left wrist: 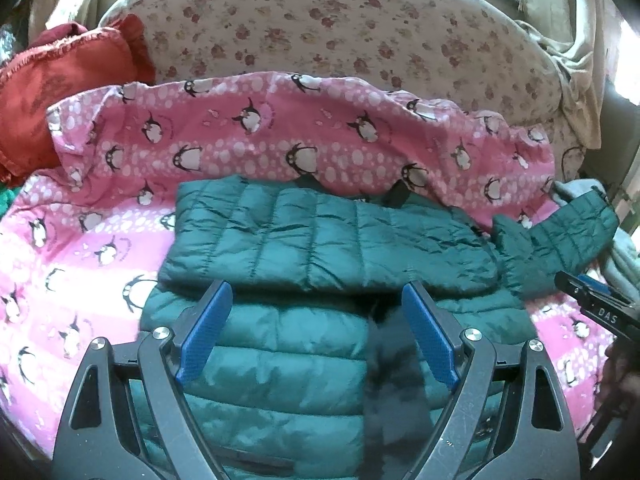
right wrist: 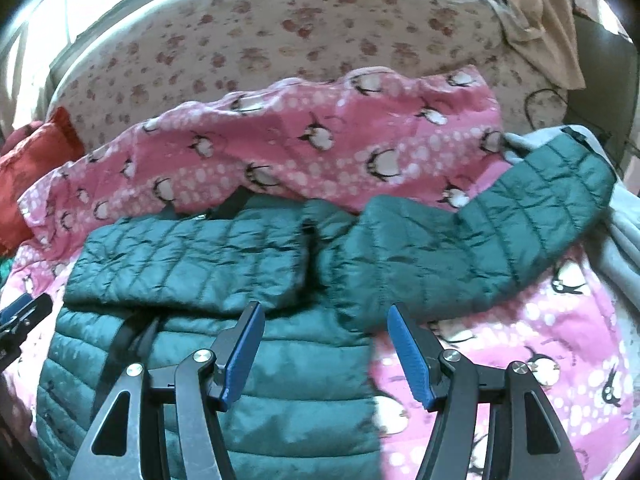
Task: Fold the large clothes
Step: 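Close the right tool on the other sleeve cuff and lift it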
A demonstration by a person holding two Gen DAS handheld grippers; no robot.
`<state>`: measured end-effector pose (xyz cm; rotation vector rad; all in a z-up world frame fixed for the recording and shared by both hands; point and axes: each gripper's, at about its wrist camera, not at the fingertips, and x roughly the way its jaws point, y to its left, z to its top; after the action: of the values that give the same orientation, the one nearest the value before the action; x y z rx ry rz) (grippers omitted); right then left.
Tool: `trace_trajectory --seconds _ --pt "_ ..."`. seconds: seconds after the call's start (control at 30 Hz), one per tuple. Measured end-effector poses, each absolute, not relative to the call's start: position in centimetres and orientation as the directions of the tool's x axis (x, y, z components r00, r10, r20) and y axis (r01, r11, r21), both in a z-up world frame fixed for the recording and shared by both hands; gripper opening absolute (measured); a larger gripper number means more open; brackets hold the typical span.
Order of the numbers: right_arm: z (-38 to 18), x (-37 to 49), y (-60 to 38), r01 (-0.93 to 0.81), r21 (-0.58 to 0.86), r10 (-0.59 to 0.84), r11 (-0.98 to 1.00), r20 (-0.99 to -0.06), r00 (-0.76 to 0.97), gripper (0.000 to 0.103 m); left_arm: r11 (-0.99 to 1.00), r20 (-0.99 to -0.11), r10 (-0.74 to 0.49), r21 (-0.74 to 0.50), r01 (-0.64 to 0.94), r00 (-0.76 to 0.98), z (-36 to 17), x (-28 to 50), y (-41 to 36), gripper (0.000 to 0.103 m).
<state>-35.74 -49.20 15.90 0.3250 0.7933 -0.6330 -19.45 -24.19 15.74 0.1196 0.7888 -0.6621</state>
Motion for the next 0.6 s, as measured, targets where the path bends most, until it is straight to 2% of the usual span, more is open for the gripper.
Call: trace_trajectory --seconds 0.2,0.6 --pt "16.1 -37.5 -53.1 0.688 0.018 -0.45 0.725 -0.744 0.494 0.062 0.789 -0.706 -0.523 -0.189 0.585 0.477 14.9 -19.2 -24.7 0.087" --pt "17.2 -41.1 -62.9 0.818 -0.042 -0.585 0.574 -0.719 0.374 0.062 0.782 -0.739 -0.512 -0.191 0.593 0.438 12.6 -19.8 -24.9 0.087"
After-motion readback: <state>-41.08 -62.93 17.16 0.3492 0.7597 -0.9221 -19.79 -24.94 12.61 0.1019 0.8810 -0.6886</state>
